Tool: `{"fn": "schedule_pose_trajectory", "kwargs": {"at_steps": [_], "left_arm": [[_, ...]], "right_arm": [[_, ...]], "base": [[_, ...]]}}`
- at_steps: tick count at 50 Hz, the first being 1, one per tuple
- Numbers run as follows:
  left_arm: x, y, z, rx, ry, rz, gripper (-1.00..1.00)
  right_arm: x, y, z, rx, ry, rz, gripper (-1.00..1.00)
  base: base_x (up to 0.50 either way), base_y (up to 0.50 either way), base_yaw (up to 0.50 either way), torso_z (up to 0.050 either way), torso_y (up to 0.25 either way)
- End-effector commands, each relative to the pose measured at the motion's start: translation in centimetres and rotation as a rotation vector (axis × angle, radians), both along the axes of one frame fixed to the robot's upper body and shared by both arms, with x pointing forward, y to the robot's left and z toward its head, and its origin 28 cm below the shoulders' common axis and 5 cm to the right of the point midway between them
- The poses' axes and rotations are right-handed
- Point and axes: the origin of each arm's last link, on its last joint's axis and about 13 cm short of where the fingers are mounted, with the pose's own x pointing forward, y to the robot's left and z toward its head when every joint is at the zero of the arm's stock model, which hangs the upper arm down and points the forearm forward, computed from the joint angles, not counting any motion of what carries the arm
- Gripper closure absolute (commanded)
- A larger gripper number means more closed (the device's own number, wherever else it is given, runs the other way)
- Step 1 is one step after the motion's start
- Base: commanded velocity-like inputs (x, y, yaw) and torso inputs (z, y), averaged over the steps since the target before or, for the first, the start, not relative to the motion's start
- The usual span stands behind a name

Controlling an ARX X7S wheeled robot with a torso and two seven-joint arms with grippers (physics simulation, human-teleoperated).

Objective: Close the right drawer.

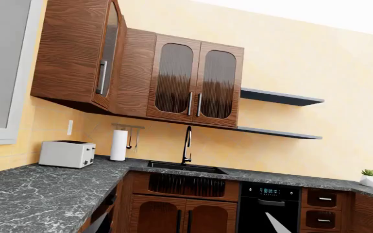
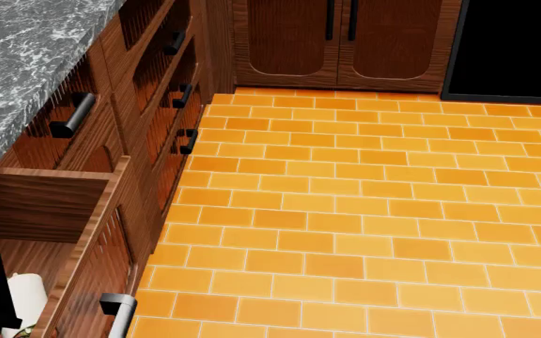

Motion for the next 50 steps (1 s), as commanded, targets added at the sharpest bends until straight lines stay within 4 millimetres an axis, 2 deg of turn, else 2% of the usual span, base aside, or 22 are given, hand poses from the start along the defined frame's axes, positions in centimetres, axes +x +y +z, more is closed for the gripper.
{"fn": "schedule_pose_trajectory", "kwargs": {"at_steps": [1, 5, 7, 11, 12, 14, 15, 17, 20, 26, 28, 32, 33, 34, 36, 40, 41, 44, 50], "left_arm": [[-0.1, 0.0, 0.1, -0.002, -0.005, -0.005, -1.0], [-0.2, -0.1, 0.1, -0.002, -0.006, -0.011, -1.0], [-0.3, -0.1, 0.1, -0.003, -0.003, -0.011, -1.0], [-0.4, -0.1, 0.0, -0.003, 0.0, -0.014, -1.0], [-0.3, -0.2, -0.1, 0.0, -0.002, -0.019, -1.0], [-0.5, -0.2, 0.0, 0.0, 0.001, -0.022, -1.0], [-0.7, -0.2, 0.0, 0.005, -0.004, -0.025, -1.0], [-0.7, -0.2, 0.0, -0.001, -0.008, -0.025, -1.0], [-0.6, -0.2, -0.5, 0.001, -0.003, -0.023, -1.0], [-0.6, -0.5, 0.1, 0.007, -0.007, -0.036, -1.0], [-0.5, -0.5, 0.1, 0.007, -0.005, -0.035, -1.0], [-0.1, -0.6, -0.1, 0.008, -0.001, -0.033, -1.0], [-0.1, -0.6, -0.2, 0.012, 0.0, -0.033, -1.0], [-0.2, -0.6, -0.2, 0.011, 0.001, -0.033, -1.0], [-0.1, -0.5, -0.3, 0.012, 0.008, -0.03, -1.0], [-0.1, -0.6, -0.3, 0.015, 0.009, -0.031, -1.0], [-0.5, -0.9, -0.5, 0.031, 0.016, -0.047, -1.0], [-0.5, -1.0, -0.7, 0.032, 0.021, -0.055, -1.0], [-1.0, -1.4, -1.1, 0.044, 0.033, -0.072, -1.0]], "right_arm": [[1.2, -0.3, 0.2, 0.0, 0.038, -0.036, -1.0], [2.4, -1.5, 0.1, -0.002, 0.045, -0.075, -1.0], [2.3, -2.5, 0.4, -0.012, 0.028, -0.093, -1.0], [1.7, -4.6, 3.0, 0.008, -0.02, -0.122, -1.0], [2.0, -5.1, 3.8, 0.031, 0.013, -0.157, -1.0], [2.4, -5.7, 4.4, 0.044, -0.02, -0.183, -1.0], [2.8, -6.4, 4.6, 0.057, 0.018, -0.246, -1.0], [2.6, -6.9, 4.9, 0.071, 0.018, -0.265, -1.0], [1.1, -8.2, 6.4, 0.113, -0.036, -0.277, -1.0], [-0.3, -10.2, 8.6, 0.208, -0.086, -0.363, -1.0], [-0.7, -11.3, 9.8, 0.28, -0.044, -0.44, -1.0], [-1.1, -13.2, 11.6, 0.339, -0.113, -0.562, -1.0], [-1.1, -13.5, 11.7, 0.333, -0.128, -0.569, -1.0], [-0.7, -14.2, 12.0, 0.324, -0.222, -0.622, -1.0], [-0.7, -14.7, 12.0, 0.355, -0.161, -0.661, -1.0], [-0.6, -16.3, 12.9, 0.41, -0.188, -0.777, -1.0], [-1.0, -19.2, 14.1, 0.492, -0.257, -0.943, -1.0], [-1.1, -19.4, 14.2, 0.478, -0.27, -0.936, -1.0], [-1.3, -20.3, 15.6, 0.49, -0.335, -0.977, -1.0]], "base": [[0.0, 0.0, 0.0, 0.0, 0.0], [0.0, 0.0, 0.0, 0.0, 0.0], [0.0, 0.0, 0.0, 0.0, 0.0], [0.0, 0.0, 0.0, 0.0, 0.0], [0.0, 0.0, 0.0, 0.0, 0.0], [0.0, 0.0, 0.0, 0.0, 0.0], [0.0, 0.0, 0.0, 0.0, 0.0], [0.0, 0.0, 0.0, 0.0, 0.0], [0.0, 0.0, 0.0, 0.0, 0.0], [0.0, 0.0, 0.0, 0.0, 0.0], [0.0, 0.0, 0.0, 0.0, 0.0], [0.0, 0.0, 0.0, 0.0, 0.0], [0.0, 0.0, 0.0, 0.0, 0.0], [0.0, 0.0, 0.0, 0.0, 0.0], [0.0, 0.0, 0.0, 0.0, 0.0], [0.0, 0.0, 0.0, 0.0, 0.0], [0.0, 0.0, 0.0, 0.0, 0.0], [0.0, 0.0, 0.0, 0.0, 0.0], [0.0, 0.0, 0.0, 0.0, 0.0]]}}
